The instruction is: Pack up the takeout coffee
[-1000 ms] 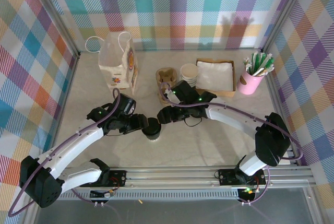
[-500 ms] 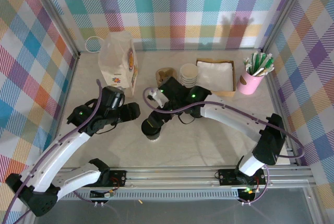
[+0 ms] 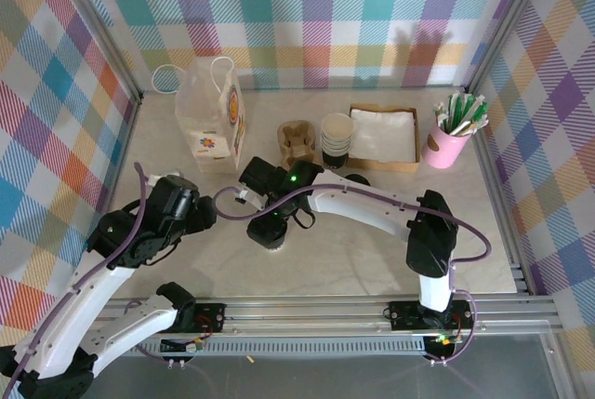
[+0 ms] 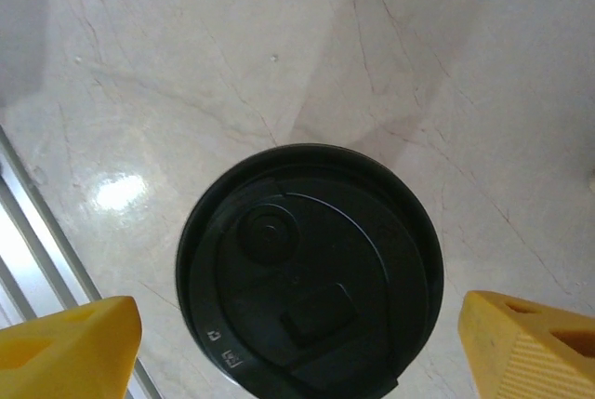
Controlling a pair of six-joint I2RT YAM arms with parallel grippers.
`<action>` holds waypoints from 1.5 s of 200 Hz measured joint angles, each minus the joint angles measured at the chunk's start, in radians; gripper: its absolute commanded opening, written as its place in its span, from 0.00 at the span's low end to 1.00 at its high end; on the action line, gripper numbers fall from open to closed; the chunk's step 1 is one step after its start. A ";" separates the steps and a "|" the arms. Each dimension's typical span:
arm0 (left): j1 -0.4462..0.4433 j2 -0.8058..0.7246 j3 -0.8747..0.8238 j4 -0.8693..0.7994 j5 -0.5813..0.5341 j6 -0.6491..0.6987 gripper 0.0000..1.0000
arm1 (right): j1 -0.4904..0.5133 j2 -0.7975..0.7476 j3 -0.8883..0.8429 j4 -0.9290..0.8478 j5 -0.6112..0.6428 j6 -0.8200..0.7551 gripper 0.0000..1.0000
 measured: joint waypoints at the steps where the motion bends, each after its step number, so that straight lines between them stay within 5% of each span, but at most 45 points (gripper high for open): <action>1: 0.000 -0.001 0.000 -0.001 -0.001 0.000 0.82 | 0.000 0.001 0.001 -0.002 0.000 0.000 0.89; 96: 0.000 -0.014 -0.018 -0.025 -0.021 -0.004 0.81 | 0.000 0.050 0.043 -0.064 0.006 -0.004 0.89; 222: 0.000 -0.010 -0.020 -0.025 -0.020 -0.004 0.81 | 0.006 0.083 0.060 -0.096 0.023 -0.011 0.74; 300: 0.000 -0.009 -0.020 -0.025 -0.017 -0.004 0.81 | 0.019 0.093 0.065 -0.106 0.051 -0.011 0.78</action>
